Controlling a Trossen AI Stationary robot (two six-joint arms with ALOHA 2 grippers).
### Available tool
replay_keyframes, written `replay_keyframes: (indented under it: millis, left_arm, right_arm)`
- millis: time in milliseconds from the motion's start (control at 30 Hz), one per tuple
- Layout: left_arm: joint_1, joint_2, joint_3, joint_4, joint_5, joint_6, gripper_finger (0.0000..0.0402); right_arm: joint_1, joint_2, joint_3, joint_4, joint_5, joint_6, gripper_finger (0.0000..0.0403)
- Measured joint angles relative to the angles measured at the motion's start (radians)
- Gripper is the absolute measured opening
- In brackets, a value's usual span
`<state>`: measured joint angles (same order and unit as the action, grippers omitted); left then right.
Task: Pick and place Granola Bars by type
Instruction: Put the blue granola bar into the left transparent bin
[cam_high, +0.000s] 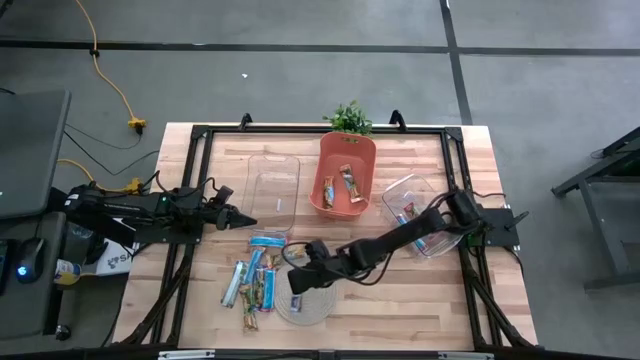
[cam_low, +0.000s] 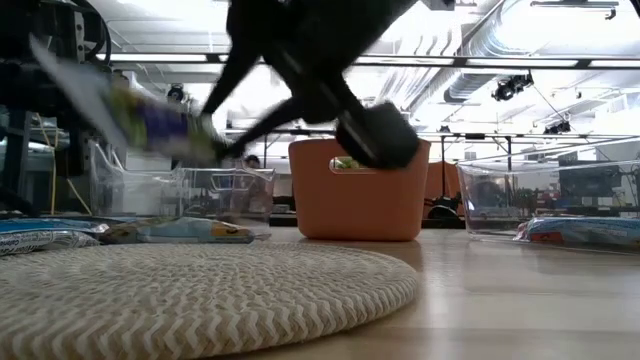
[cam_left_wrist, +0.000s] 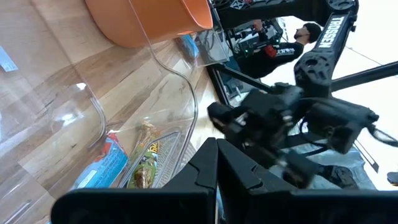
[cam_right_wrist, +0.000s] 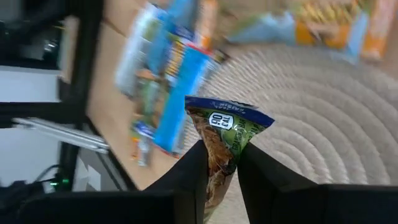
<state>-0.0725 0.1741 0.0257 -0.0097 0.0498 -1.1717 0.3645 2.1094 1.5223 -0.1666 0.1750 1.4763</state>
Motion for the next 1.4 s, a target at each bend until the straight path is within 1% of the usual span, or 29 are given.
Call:
replay_keyframes:
  millis: [167,367,533,667,767,933,1100,1400]
  left_arm:
    - [0.0,0.0,0.0,0.0,0.0,0.0,0.0001]
    - [0.0,0.0,0.0,0.0,0.001,0.0,0.0001]
    - [0.0,0.0,0.0,0.0,0.001,0.0,0.0001]
    - [0.0,0.0,0.0,0.0,0.001,0.0,0.0001]
    - [0.0,0.0,0.0,0.0,-0.004,0.0,0.0001]
    - [0.0,0.0,0.0,0.0,-0.005,0.0,0.0001]
    - [0.0,0.0,0.0,0.0,-0.007,0.0,0.0001]
    - [0.0,0.0,0.0,0.0,-0.008,0.0,0.0001]
  right_arm:
    - [0.0,-0.057,0.001,0.042,0.061,-0.1,0.0067]
    - [0.0,-0.124,0.002,0.113,0.172,-0.262,0.0067]
    - [-0.004,-0.173,0.003,0.204,0.295,-0.426,0.0067]
    - [-0.021,-0.197,0.003,0.294,0.366,-0.556,0.0067]
    - [-0.043,-0.206,0.003,0.342,0.399,-0.654,0.0067]
    - [-0.103,-0.206,0.003,0.403,0.393,-0.838,0.0067]
    - [-0.167,-0.205,0.003,0.402,0.345,-1.04,0.0067]
    - [-0.278,-0.205,0.003,0.405,0.229,-1.242,0.0067]
